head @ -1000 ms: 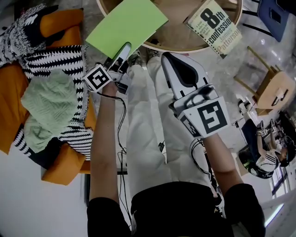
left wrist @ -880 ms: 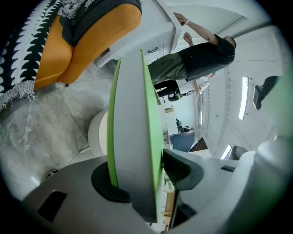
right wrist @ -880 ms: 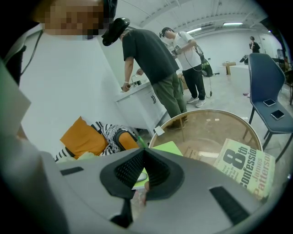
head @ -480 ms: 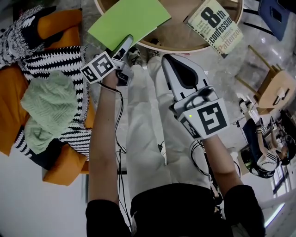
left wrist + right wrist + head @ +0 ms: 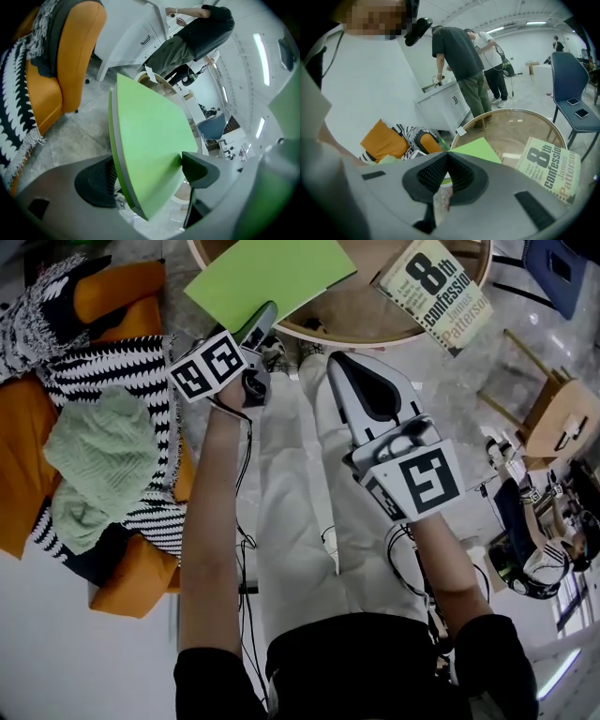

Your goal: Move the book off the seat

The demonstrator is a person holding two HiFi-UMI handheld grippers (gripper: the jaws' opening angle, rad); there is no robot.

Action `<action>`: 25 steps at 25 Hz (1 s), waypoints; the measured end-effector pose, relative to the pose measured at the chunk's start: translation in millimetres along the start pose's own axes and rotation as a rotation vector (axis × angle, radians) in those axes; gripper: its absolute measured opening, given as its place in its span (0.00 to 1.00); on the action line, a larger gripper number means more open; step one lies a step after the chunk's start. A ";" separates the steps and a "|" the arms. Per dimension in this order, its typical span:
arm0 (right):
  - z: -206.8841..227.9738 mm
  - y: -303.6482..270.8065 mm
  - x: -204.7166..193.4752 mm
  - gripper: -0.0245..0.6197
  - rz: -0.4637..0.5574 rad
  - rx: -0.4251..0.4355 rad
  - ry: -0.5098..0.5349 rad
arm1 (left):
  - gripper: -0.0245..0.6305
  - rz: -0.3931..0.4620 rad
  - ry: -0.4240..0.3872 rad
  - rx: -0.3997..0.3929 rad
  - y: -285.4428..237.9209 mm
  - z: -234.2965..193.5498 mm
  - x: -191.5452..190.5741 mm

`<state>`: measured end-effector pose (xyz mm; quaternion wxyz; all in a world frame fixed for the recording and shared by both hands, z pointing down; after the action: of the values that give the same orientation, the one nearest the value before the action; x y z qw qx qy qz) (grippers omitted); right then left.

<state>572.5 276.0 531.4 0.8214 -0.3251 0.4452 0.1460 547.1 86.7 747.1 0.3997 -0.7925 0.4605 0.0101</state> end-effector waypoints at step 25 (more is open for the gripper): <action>-33.4 7.6 44.8 0.06 0.070 0.021 0.051 | 0.28 0.343 -0.299 0.113 122.5 78.8 50.7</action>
<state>572.3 257.2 478.2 0.8075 -0.3041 0.4789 0.1617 513.7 69.4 597.5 0.4997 -0.6687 0.5239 0.1691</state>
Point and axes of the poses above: the fingertips, and each gripper's own axes: y backward along the fingers, z to its right, x out of its top, the point moved 8 cm from there along y, backward along the fingers, and after that the axes turned 13 degrees about z, right-handed, at the moved point
